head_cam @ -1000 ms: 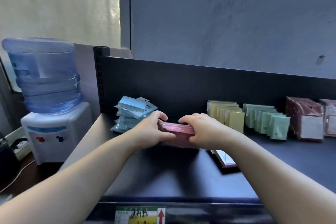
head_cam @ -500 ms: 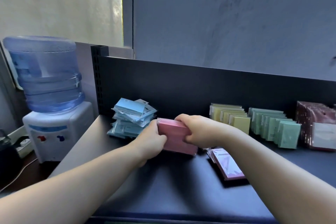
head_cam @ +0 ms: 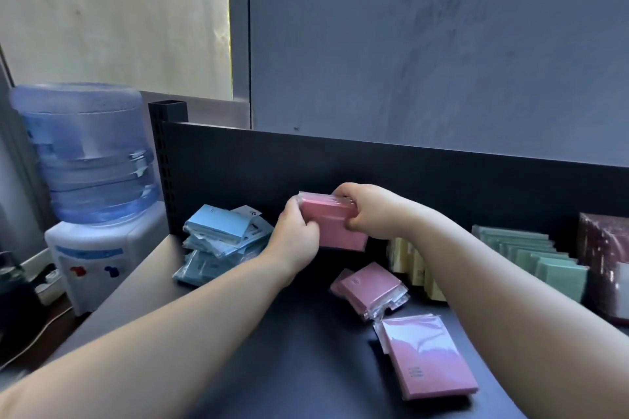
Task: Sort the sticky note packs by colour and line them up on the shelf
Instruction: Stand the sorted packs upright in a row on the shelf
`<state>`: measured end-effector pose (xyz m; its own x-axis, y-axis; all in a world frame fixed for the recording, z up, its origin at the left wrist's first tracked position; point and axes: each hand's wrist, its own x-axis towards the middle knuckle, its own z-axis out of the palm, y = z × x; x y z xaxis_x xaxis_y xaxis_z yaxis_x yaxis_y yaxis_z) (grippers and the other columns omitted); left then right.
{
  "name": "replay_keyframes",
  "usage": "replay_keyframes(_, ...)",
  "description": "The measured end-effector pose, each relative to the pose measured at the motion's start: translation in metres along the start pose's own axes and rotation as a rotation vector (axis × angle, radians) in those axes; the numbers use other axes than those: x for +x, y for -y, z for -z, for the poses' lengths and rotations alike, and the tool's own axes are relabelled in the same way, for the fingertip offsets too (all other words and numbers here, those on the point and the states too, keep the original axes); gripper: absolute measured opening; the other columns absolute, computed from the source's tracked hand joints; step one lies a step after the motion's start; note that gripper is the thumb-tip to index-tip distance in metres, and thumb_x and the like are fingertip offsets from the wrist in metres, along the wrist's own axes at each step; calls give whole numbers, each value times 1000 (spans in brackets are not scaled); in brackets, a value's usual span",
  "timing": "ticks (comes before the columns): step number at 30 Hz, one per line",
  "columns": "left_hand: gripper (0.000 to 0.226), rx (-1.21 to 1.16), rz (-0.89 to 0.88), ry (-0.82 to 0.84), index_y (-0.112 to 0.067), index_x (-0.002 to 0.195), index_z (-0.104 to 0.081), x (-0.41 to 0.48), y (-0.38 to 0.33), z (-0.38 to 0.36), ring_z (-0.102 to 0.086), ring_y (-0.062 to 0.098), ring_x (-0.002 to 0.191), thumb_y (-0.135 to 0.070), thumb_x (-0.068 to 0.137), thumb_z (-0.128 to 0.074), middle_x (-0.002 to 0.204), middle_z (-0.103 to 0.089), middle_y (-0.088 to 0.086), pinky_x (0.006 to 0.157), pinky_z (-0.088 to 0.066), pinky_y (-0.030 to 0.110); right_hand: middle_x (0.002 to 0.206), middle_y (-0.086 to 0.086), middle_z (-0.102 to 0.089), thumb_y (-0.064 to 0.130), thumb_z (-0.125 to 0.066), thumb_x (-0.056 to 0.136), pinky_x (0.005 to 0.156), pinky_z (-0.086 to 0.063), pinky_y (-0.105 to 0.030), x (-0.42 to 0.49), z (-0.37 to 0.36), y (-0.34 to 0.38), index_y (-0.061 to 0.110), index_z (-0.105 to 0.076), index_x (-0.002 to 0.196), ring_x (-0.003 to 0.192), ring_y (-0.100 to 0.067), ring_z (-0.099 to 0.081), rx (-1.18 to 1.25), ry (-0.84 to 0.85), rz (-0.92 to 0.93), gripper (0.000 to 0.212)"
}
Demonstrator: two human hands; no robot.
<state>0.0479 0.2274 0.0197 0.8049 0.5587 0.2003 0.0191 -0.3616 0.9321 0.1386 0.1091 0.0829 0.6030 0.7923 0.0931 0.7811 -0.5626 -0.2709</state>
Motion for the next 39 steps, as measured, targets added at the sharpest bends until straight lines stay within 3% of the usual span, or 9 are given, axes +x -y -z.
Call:
replay_keyframes(6, 40, 95, 155, 30, -19, 125, -49, 13, 24, -25, -58, 22, 104, -15, 85, -48, 117, -61, 5, 92, -47, 32, 116, -10, -59, 8, -51, 82, 87, -48, -35, 17, -26, -19, 12, -58, 121, 106, -28, -55, -251, 25, 20, 40)
replay_keyframes(13, 27, 212, 183, -21, -10, 114, -52, 13, 30, -31, -58, 28, 99, -15, 88, -48, 110, -61, 11, 79, -44, 31, 107, -7, -50, 10, -48, 88, 72, -48, -33, 13, -38, -24, 13, -59, 104, 104, -28, -51, -355, -182, -2, 19)
replay_keyframes(16, 31, 238, 196, -7, -8, 115, -52, 12, 27, -33, -58, 31, 103, -13, 85, -48, 113, -60, 13, 86, -47, 34, 105, -5, -52, 7, -50, 86, 74, -50, -35, 10, -37, -27, 13, -60, 104, 104, -27, -52, -328, -185, -3, 21)
replay_keyframes(20, 68, 276, 246, -62, -10, 148, -19, 2, 18, -33, -31, 34, 134, -13, 86, -49, 146, -31, 18, 113, -27, 43, 106, -4, -55, 10, -55, 84, 80, -52, -42, -9, -24, -29, 13, -62, 106, 99, -26, -54, -216, -207, -20, 24)
replay_keyframes(23, 74, 239, 113, -134, -14, 150, -11, -17, 7, -32, -26, 31, 135, -6, 86, -48, 145, -26, 14, 114, -21, 38, 93, -5, -66, 16, -55, 83, 76, -54, -38, -33, -15, -31, 11, -67, 93, 87, -28, -62, -169, -124, -46, 17)
replay_keyframes(27, 60, 320, 194, 144, -18, 139, -36, -32, 8, -40, -45, 31, 119, -13, 80, -46, 132, -42, 13, 103, -40, 43, 68, -5, -52, 23, -54, 85, 50, -38, -26, -65, -22, -22, 10, -51, 66, 70, -27, -52, -286, 143, -86, 24)
replay_keyframes(32, 38, 350, 239, 292, -11, 117, -54, -38, 2, -45, -59, 23, 99, -20, 80, -53, 111, -61, 7, 87, -52, 35, 94, -10, -61, 31, -55, 89, 64, -38, -29, -78, -38, -17, 12, -52, 81, 83, -27, -55, -168, 183, -146, 21)
replay_keyframes(36, 90, 356, 243, 426, -15, 125, -54, -38, -1, -34, -62, 19, 105, -63, 49, -62, 115, -65, 2, 94, -50, 36, 104, -10, -63, 33, -51, 90, 65, -40, -29, -86, -43, -14, 10, -53, 99, 81, -25, -53, -50, 127, -145, 24)
replay_keyframes(39, 91, 441, 228, 503, -24, 140, -43, -41, 0, -23, -51, 16, 124, -65, 62, -65, 136, -54, -2, 106, -41, 35, 107, -8, -66, 28, -52, 90, 67, -48, -28, -92, -39, -12, 10, -60, 111, 89, -23, -61, 41, 163, -88, 29)
